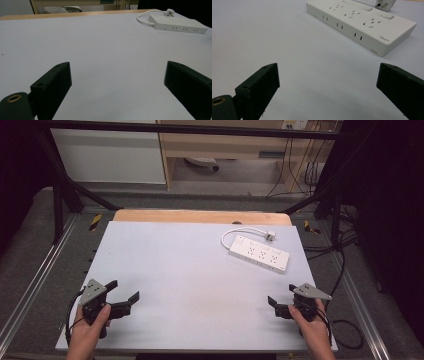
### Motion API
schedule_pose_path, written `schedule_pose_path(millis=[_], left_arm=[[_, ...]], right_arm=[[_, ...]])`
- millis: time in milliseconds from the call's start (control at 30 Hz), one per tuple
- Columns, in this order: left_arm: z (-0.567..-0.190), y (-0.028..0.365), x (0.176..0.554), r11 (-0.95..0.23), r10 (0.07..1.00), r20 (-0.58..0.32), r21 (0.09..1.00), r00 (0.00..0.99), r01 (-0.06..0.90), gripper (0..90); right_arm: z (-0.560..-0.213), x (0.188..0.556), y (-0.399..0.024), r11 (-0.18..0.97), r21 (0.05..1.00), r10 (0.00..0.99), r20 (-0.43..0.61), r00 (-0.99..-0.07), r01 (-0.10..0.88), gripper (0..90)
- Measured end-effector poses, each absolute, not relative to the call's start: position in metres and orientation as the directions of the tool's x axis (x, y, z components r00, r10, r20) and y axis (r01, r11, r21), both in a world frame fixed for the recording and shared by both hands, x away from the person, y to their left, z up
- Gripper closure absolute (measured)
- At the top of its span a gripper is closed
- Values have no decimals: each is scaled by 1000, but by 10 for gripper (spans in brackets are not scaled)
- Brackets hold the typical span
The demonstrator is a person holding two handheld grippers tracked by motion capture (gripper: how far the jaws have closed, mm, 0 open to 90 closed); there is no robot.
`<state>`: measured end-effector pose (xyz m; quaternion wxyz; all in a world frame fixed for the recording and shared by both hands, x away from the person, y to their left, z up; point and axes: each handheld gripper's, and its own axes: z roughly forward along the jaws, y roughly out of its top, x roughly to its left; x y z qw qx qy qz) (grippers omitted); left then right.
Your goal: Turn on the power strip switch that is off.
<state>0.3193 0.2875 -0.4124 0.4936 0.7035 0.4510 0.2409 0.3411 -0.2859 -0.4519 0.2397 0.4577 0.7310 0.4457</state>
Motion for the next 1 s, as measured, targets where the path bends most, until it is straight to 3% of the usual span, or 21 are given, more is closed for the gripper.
schedule_pose_path(millis=[1000], left_arm=[[-415, 283, 320, -100, 868, -118, 910, 483, 402, 78]], right_arm=[[-431, 333, -283, 110, 889, 879, 121, -461, 444, 31]])
